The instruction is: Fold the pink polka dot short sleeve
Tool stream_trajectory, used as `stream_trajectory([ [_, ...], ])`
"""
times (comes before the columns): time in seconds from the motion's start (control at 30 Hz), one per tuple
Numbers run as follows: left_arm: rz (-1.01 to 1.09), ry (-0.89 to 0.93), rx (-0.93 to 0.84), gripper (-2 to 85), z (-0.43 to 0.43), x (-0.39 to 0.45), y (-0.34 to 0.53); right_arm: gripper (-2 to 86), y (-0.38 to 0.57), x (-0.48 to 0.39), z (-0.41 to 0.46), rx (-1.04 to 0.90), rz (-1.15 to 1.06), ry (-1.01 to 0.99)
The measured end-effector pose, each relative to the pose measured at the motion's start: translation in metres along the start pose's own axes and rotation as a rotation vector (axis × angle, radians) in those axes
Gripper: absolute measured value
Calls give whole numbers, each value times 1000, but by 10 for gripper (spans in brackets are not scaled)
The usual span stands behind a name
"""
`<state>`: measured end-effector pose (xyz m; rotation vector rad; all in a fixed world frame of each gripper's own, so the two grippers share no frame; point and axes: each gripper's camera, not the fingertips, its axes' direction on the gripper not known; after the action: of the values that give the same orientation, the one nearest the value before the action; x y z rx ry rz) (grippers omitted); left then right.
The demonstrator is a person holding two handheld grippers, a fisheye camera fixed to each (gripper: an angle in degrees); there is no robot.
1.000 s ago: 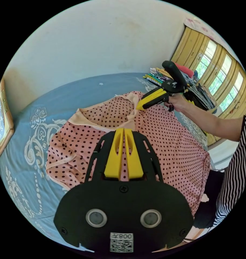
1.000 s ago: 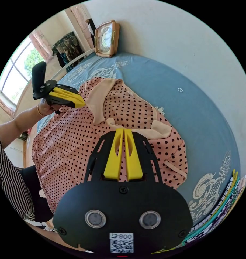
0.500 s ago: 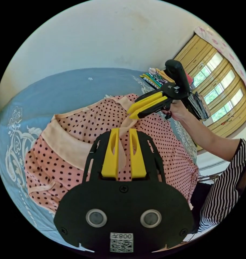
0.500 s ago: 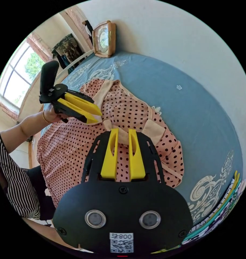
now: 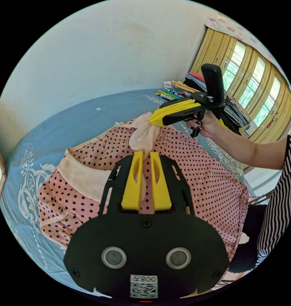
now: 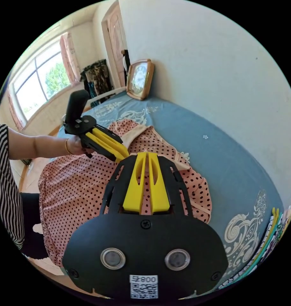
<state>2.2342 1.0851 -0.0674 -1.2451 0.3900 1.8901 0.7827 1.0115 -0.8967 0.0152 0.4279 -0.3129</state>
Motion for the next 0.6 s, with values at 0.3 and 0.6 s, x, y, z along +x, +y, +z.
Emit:
stream_trajectory([
  [0.3, -50, 136, -32, 95, 22, -14, 15, 8, 42, 16, -11, -40, 68, -144],
  [0.6, -151, 220, -172, 34, 73, -36, 4, 9, 24, 32, -8, -95, 97, -136],
])
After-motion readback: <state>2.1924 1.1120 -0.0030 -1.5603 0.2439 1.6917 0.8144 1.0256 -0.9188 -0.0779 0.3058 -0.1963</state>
